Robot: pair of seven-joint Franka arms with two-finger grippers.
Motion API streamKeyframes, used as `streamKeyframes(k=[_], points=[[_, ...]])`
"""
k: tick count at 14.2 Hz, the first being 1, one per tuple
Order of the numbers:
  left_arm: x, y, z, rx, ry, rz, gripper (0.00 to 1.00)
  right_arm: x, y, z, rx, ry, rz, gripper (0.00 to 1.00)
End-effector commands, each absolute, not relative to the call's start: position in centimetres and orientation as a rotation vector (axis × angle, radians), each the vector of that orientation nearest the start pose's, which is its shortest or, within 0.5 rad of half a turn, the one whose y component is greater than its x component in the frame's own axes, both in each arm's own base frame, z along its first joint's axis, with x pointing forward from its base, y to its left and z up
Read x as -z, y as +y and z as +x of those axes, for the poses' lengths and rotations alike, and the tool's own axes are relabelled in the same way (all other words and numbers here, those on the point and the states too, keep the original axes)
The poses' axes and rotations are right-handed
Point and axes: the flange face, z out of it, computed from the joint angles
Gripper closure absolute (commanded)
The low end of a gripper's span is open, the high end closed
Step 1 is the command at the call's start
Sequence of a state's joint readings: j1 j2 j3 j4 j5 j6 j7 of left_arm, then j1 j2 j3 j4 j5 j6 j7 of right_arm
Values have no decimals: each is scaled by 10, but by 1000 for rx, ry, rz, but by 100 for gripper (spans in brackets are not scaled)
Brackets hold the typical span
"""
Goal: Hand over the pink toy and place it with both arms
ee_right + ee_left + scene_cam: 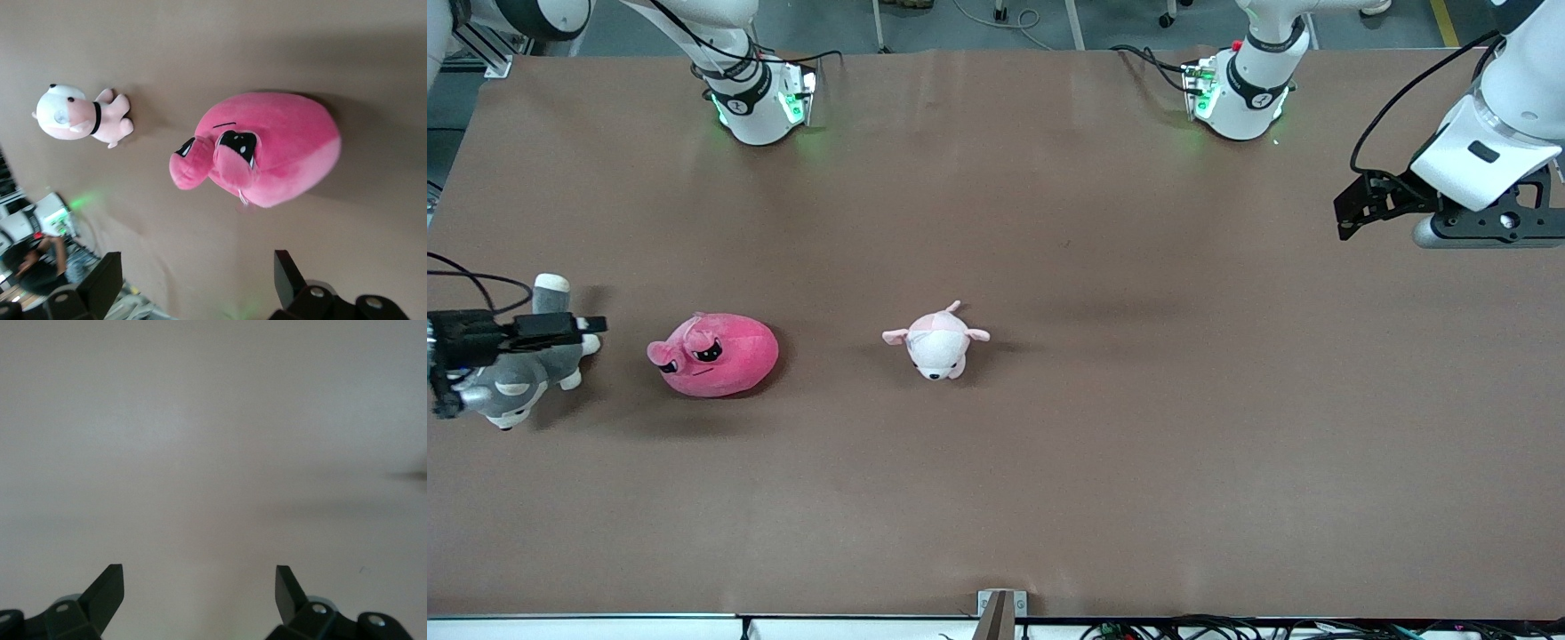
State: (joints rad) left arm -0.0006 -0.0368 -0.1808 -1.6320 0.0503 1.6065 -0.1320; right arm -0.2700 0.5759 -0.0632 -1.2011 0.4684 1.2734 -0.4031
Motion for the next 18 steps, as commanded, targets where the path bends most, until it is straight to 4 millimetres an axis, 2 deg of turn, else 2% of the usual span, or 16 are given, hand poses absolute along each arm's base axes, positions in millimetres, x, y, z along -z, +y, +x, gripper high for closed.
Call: streamKeyframes(k=[1, 3, 5, 6, 7, 8, 11, 13, 15, 18], points=[[-624, -91, 534, 53, 85, -3103, 0, -488, -138, 643, -360, -108, -2666, 0], [-627, -89, 533, 60, 77, -3102, 0, -518, -130, 644, -338, -42, -2754, 0], [-630, -86, 530, 60, 70, -3101, 0, -559, -112, 634, -304, 44, -2835, 0], [-634, -85, 528, 71, 70, -3101, 0, -572, -97, 631, -296, 67, -2886, 0], [-634, -85, 528, 72, 67, -3101, 0, -582, -85, 631, -276, 70, -2932, 0], [-634, -85, 527, 69, 70, -3100, 0, -587, -82, 638, -194, 55, -2970, 0], [-642, -87, 521, 83, 73, -3098, 0, -596, -87, 650, -41, 65, -3085, 0], [-643, -85, 520, 88, 66, -3098, 0, -618, -88, 640, 2, 95, -3095, 0], [-643, -85, 518, 72, 66, -3097, 0, -634, -83, 631, 20, 231, -3086, 0], [-647, -76, 516, 73, 44, -3099, 0, -668, -72, 607, 55, 212, -3083, 0]])
